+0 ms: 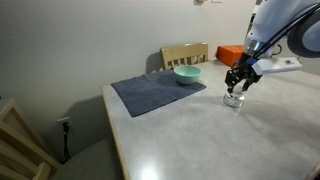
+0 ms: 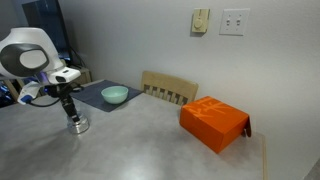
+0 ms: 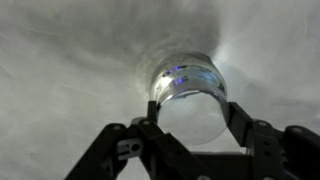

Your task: Put the lid on top of the silver container

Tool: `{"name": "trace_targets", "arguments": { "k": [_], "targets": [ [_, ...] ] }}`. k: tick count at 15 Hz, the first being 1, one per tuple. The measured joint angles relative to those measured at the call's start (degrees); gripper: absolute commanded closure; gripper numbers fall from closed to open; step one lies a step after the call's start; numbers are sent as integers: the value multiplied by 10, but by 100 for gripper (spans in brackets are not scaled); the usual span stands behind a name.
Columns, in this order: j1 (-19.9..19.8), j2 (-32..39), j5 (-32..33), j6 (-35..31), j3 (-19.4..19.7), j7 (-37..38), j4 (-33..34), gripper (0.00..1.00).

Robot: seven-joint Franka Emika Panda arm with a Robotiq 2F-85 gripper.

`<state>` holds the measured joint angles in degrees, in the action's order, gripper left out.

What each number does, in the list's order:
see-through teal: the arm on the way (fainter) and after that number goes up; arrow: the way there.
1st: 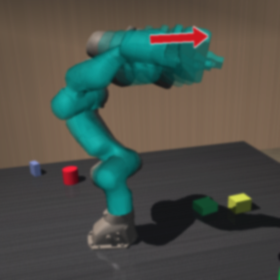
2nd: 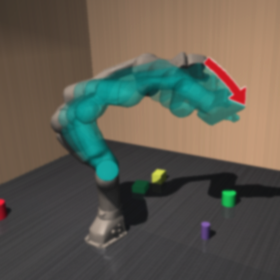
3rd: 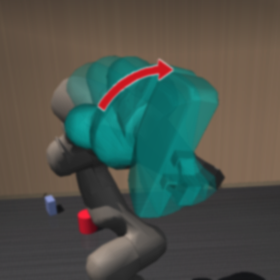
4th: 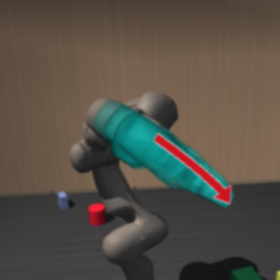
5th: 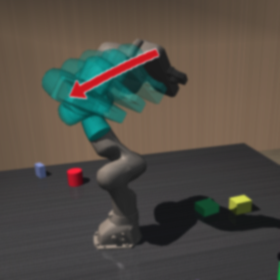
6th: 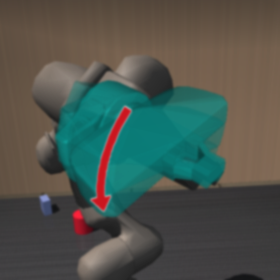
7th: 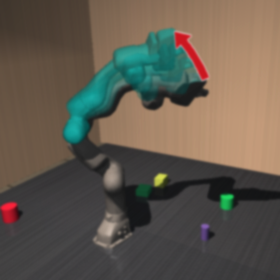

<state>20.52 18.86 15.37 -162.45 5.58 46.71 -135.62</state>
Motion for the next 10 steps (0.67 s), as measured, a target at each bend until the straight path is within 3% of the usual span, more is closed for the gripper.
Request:
{"name": "trace_targets", "arguments": {
  "k": [1, 2, 10],
  "targets": [
    [0, 0, 0, -1, 0, 0, -1, 7],
    [0, 0, 0, -1, 0, 0, -1, 2],
    [0, 0, 0, -8, 0, 0, -4, 0]
  ]
}}
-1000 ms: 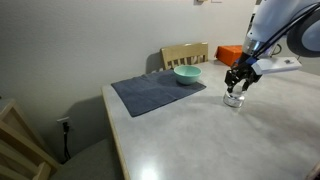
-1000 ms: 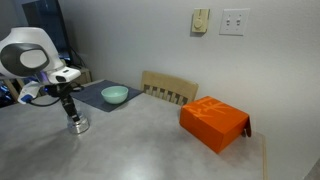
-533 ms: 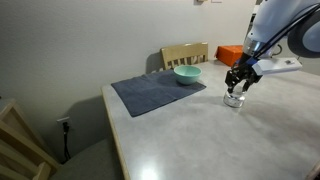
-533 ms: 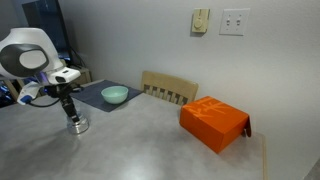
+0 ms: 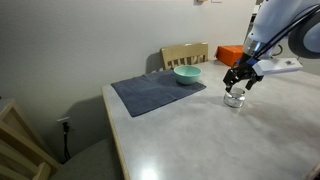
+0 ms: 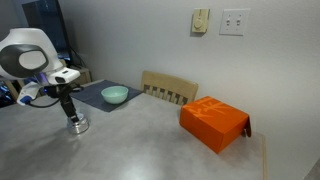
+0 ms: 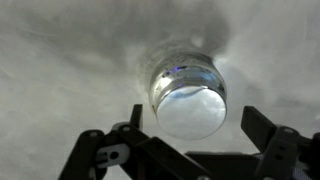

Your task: Put the lid on top of the silver container

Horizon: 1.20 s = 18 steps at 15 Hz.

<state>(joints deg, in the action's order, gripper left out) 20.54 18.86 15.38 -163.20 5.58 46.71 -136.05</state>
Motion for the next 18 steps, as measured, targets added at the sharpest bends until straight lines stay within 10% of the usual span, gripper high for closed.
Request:
{"name": "trace_targets", "arguments": {
  "k": [8, 18],
  "targets": [
    [25, -28, 22, 10, 1, 16, -16, 0],
    [-4, -111, -60, 90, -89, -75, -68, 0]
  ]
}}
